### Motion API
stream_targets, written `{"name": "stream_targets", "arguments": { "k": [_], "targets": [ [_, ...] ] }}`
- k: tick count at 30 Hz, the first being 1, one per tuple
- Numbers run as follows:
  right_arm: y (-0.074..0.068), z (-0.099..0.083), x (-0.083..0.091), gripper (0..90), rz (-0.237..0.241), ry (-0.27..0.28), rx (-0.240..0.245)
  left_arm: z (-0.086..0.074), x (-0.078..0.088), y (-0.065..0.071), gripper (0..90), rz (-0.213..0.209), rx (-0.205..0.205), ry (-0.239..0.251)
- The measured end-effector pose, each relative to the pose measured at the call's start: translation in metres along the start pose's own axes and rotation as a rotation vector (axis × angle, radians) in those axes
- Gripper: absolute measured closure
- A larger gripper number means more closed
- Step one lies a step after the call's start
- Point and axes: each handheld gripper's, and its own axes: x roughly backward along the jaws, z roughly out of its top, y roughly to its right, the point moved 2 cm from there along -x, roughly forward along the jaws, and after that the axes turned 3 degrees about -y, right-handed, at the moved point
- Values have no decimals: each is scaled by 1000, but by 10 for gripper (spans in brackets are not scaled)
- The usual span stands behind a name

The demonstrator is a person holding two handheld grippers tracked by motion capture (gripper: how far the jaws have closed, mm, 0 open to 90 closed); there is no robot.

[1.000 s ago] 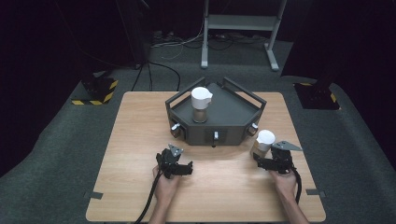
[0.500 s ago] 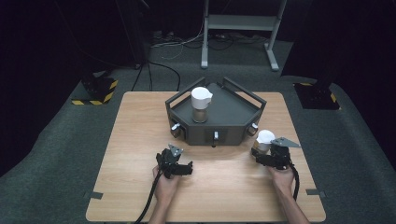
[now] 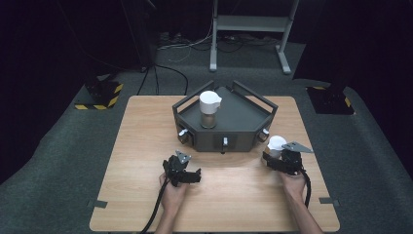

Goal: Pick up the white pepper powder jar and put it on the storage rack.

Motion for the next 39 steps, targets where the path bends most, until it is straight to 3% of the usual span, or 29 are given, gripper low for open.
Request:
{"name": "stream_targets", "arguments": {
  "k": [20, 39],
  "targets": [
    [-10, 2, 2, 305, -28, -3, 71, 0, 0, 0, 26, 0, 0, -1],
    [-2, 15, 13, 305, 54, -11, 80, 0, 0, 0, 25, -1, -2, -1]
  ]
}}
